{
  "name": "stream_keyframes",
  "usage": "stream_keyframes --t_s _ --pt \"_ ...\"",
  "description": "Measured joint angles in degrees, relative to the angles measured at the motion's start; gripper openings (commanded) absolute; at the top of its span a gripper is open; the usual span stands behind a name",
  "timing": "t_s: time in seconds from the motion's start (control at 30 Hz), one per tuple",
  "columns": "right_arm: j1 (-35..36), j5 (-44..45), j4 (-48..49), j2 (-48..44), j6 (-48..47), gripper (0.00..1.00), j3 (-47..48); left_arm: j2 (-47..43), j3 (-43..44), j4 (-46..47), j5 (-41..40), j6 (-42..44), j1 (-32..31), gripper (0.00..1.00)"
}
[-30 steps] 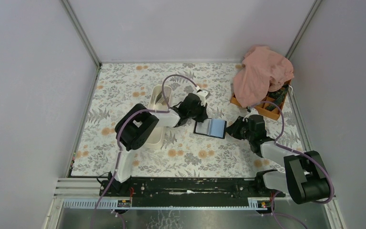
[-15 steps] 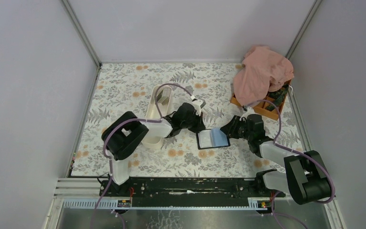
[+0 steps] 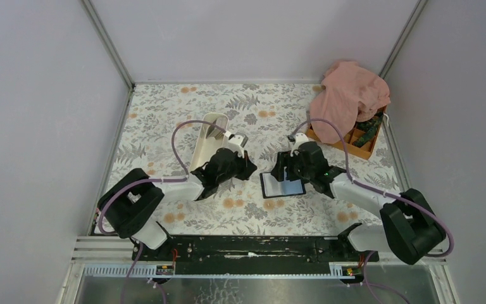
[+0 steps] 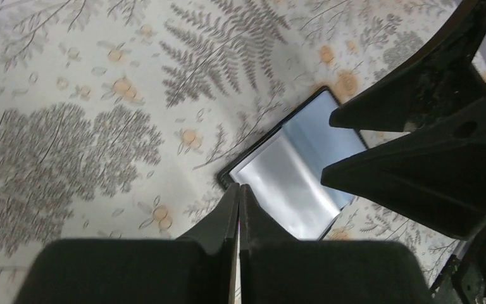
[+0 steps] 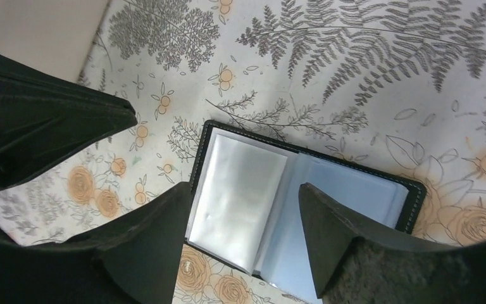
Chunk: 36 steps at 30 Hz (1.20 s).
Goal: Take the credit cards out of the card holder
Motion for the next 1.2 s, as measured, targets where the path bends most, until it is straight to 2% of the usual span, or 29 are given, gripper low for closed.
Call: stream_keyframes --t_s 0.3,0.73,1.03,1.2 --pt "11.47 11.98 -10.71 8.11 -2.84 0.72 8.59 -6.82 -3.52 -1.25 -4.52 -0.2 0.02 0.0" --pt "15.3 19.1 -15.37 14.08 -2.71 0.71 11.56 -8.7 -4.85 -1.84 -5.55 0.0 1.51 0.0" --pt "16.81 22.01 -17.18 14.69 -2.12 0.42 12.39 -7.15 -4.87 -1.79 -4.24 -0.31 1.88 0.0" --pt "16.83 23.3 -17.53 14.69 -1.68 0.28 12.39 -6.14 -4.87 -1.79 -3.39 -0.59 2.08 0.0"
